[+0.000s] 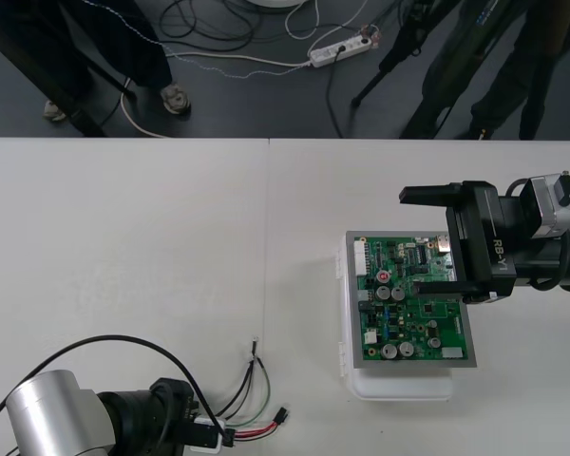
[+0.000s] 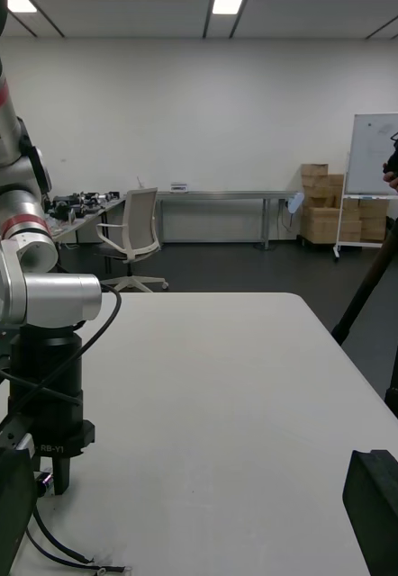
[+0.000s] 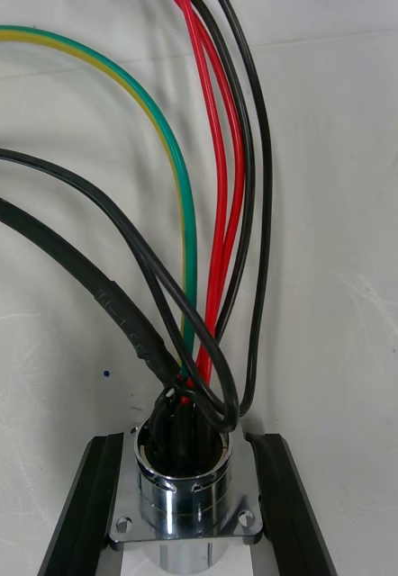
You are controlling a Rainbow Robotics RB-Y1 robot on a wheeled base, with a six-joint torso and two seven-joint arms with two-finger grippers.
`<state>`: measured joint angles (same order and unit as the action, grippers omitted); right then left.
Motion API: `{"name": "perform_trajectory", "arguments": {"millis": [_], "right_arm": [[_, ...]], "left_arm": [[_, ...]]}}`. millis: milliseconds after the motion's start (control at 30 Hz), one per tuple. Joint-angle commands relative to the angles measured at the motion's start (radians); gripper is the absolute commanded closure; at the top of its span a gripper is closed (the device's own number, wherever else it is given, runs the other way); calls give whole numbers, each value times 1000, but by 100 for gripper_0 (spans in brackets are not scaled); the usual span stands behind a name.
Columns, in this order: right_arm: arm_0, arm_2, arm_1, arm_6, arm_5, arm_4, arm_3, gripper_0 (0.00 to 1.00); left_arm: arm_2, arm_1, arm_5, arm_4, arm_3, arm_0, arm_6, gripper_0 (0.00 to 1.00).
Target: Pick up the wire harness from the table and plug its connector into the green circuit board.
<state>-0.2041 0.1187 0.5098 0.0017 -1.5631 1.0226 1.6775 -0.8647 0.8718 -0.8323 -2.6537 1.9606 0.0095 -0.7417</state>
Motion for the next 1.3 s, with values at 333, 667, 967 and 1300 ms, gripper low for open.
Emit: {"name": "perform_trajectory", "arguments": {"millis": [333, 667, 967, 1300], "right_arm": [[-24, 21, -13, 4, -8, -27, 7, 0], [-24, 32, -13, -2, -8, -27, 5, 0], [-24, 38, -13, -5, -8, -26, 5, 0], [-24, 41, -11, -8, -8, -27, 5, 0]], "left_arm": [[92, 10, 51, 72, 63, -25, 64, 100], [214, 50, -84, 219, 172, -23, 84, 100], [400, 38, -255, 400, 230, -23, 159, 100], [673, -74, -561, 638, 230, -33, 239, 100]]}}
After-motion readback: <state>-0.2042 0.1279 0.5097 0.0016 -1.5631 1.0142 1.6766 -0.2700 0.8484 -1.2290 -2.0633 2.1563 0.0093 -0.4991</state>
